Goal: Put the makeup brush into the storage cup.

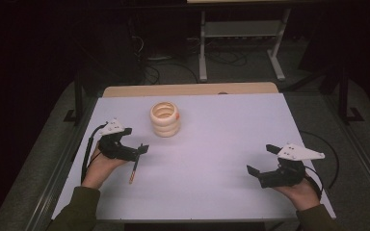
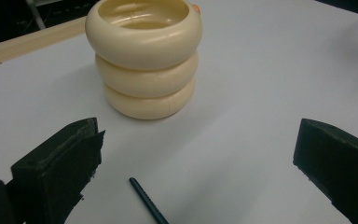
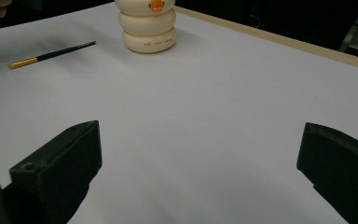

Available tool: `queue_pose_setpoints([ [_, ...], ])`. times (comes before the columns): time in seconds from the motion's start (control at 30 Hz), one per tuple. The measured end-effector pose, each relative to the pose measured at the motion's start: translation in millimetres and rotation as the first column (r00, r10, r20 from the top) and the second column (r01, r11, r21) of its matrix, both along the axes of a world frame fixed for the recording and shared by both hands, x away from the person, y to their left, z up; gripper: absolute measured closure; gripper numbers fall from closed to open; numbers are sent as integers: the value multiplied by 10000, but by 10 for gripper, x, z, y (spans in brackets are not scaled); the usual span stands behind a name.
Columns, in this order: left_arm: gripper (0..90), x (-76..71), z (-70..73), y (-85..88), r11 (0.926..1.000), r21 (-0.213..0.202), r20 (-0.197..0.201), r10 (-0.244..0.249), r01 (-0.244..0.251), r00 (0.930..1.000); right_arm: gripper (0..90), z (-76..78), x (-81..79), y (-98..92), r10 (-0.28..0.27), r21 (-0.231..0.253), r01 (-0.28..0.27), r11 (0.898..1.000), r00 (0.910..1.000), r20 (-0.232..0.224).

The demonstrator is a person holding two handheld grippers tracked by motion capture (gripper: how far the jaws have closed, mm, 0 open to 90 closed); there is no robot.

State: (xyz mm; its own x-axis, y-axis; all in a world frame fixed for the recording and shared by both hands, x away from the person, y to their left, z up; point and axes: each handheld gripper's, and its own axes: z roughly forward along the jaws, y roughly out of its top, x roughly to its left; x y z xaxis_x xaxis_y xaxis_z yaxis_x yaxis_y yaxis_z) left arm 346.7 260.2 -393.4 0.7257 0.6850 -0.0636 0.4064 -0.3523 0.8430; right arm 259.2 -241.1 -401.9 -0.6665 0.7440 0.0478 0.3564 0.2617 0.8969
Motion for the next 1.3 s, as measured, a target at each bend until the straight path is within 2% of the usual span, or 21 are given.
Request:
queue_pose_setpoints([
  [0.17,4,29,-22,-17,9996,260,-97,88,-85,9999,0,1,4,1,1,3,-1,10000,10000,-4],
  [0.43,4,102,-24,-36,9994,328,-395,153,-140,9991,0,14,-6,-2,-46,50,46,10000,10000,-6],
  [0.5,4,123,-23,-34,9981,592,-388,163,-140,9991,0,15,-10,-4,-51,77,52,10000,10000,-54],
  [0.53,4,120,-30,-42,9981,563,-505,289,-260,9983,0,14,-9,-4,-37,64,37,10000,10000,-31],
  [0.57,4,134,-31,-35,9975,693,-468,200,-167,9987,0,14,-6,-4,-24,53,24,10000,10000,5],
  [0.6,4,129,-42,-48,9981,540,-619,318,-285,9976,0,13,-6,-4,-12,47,12,10000,10000,7],
  [0.63,4,142,-43,-38,9968,783,-587,203,-157,9981,0,13,-7,-3,-2,45,2,10000,10000,5],
  [0.67,4,136,-51,-43,9965,806,-748,277,-217,9968,0,12,-7,-2,7,35,-7,10000,10000,-3],
  [0.73,16,144,-61,-46,9962,836,-730,304,-243,9969,0,10,-6,-1,23,24,-23,10000,10000,-11],
  [0.77,35,142,-67,-42,9933,1130,-867,342,-242,9956,0,10,-5,-1,35,26,-35,10000,10000,-26],
  [0.8,41,153,-67,-36,9908,1346,-825,276,-163,9962,0,8,0,-3,53,-7,-53,10000,10000,60],
  [0.9,54,142,-79,-55,9905,1357,-1056,371,-225,9937,0,7,-7,0,27,16,-26,10000,10000,-55],
  [0.97,54,139,-79,-57,9882,1522,-1144,353,-176,9928,0,6,-3,-2,35,7,-35,10000,10000,-13],
  [1.13,62,135,-80,-48,9856,1681,-1260,378,-162,9913,0,3,1,0,40,-19,-40,10000,10000,15],
  [1.3,129,117,-75,-28,9822,1874,-1403,420,-151,9892,0,5,-1,-1,17,-10,-17,10000,10000,-15],
])
